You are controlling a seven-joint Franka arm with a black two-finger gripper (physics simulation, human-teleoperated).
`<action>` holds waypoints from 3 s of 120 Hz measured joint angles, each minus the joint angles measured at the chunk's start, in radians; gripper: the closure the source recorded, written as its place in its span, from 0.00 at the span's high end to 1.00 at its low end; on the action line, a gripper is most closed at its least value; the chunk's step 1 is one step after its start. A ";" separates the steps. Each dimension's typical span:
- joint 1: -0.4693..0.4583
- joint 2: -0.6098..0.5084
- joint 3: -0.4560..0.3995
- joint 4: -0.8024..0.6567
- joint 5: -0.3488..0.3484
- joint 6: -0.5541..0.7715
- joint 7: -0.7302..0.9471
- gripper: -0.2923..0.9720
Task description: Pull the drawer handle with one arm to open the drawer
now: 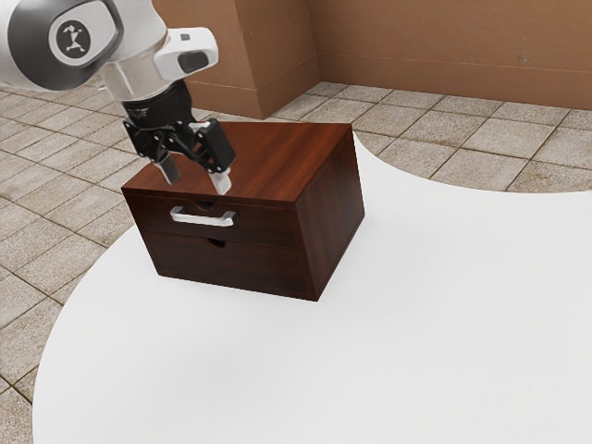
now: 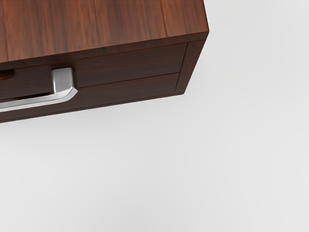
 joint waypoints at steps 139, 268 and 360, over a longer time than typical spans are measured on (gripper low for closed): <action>-0.003 -0.044 0.036 0.111 0.004 -0.151 -0.965 0.77; 0.015 -0.205 0.164 -0.558 0.043 0.611 -1.321 0.73; 0.017 -0.134 0.179 -0.567 0.036 0.727 -1.378 0.55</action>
